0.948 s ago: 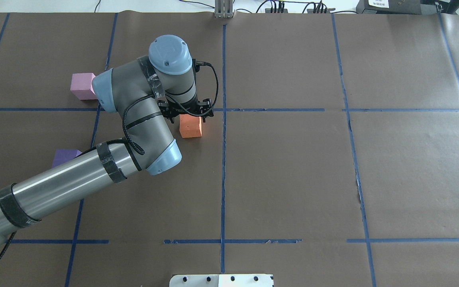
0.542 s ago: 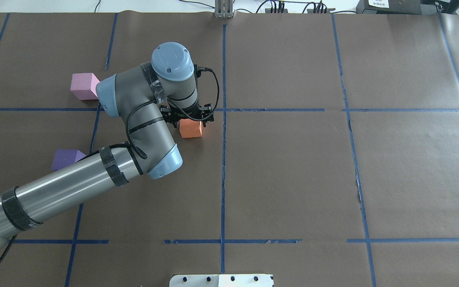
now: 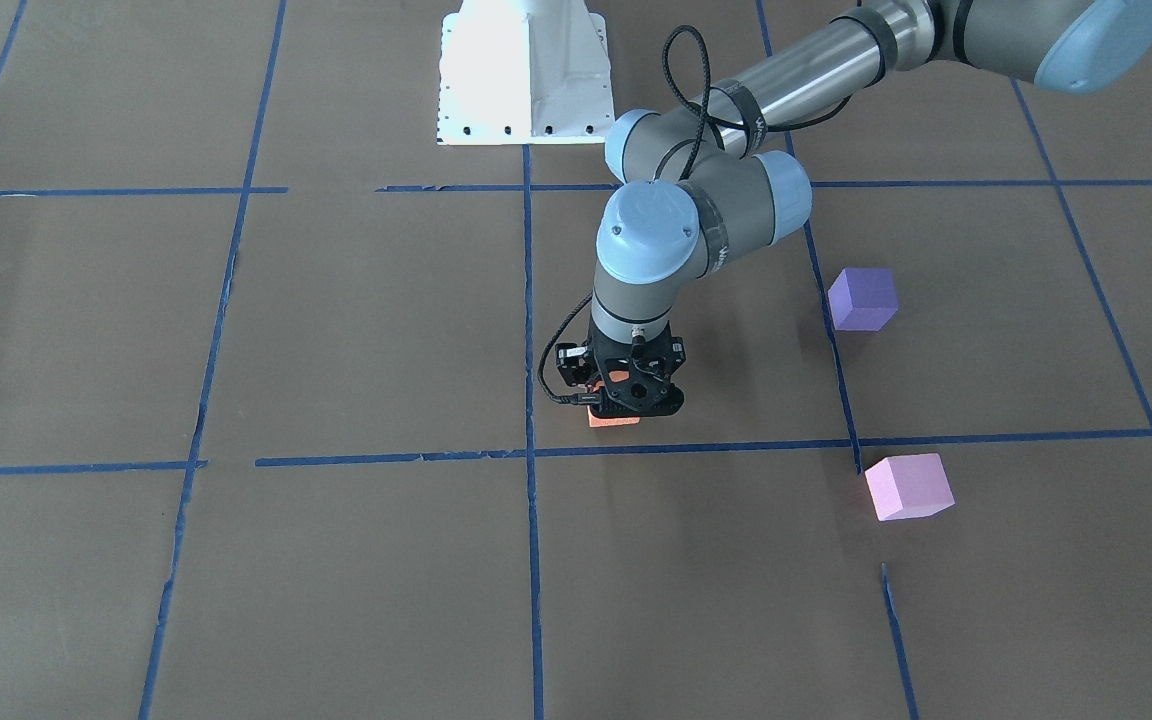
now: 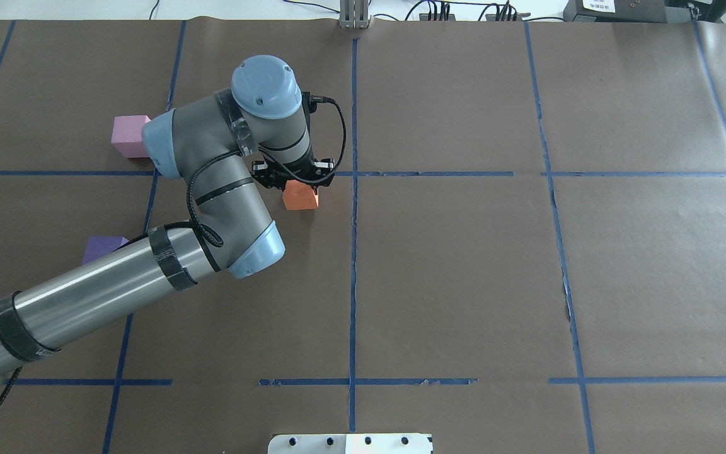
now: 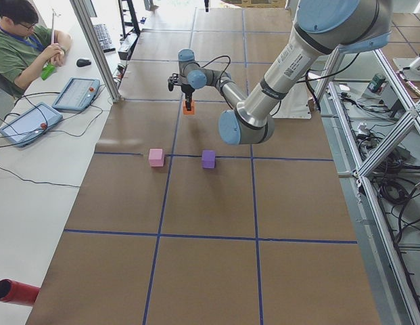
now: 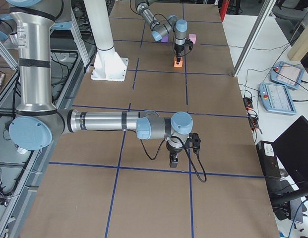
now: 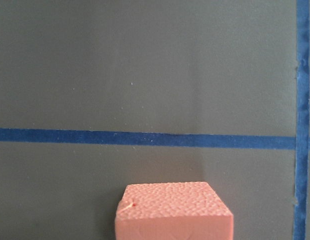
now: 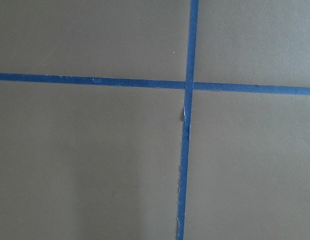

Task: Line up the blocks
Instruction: 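Carry the orange cube with the left gripper toward the pink cube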

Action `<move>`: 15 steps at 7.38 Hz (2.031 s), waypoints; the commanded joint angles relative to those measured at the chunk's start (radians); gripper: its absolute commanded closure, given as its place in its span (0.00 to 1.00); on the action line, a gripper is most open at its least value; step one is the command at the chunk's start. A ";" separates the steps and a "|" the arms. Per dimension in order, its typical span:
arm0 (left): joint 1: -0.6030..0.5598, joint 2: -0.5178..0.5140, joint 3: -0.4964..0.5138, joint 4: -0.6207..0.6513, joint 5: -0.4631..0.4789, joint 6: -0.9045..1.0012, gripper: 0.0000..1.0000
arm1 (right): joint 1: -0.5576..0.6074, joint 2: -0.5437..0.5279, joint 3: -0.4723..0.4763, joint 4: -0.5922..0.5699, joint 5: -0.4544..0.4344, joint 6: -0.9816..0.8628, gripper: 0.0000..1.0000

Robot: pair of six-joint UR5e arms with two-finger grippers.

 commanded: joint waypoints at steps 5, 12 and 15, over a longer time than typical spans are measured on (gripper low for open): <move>-0.133 0.305 -0.474 0.234 -0.017 0.294 1.00 | 0.000 0.000 0.000 0.000 0.001 0.000 0.00; -0.201 0.511 -0.308 -0.116 -0.117 0.336 1.00 | 0.000 0.001 0.000 0.000 0.001 0.000 0.00; -0.221 0.517 -0.248 -0.119 -0.126 0.344 1.00 | 0.000 0.001 0.000 0.000 0.000 0.000 0.00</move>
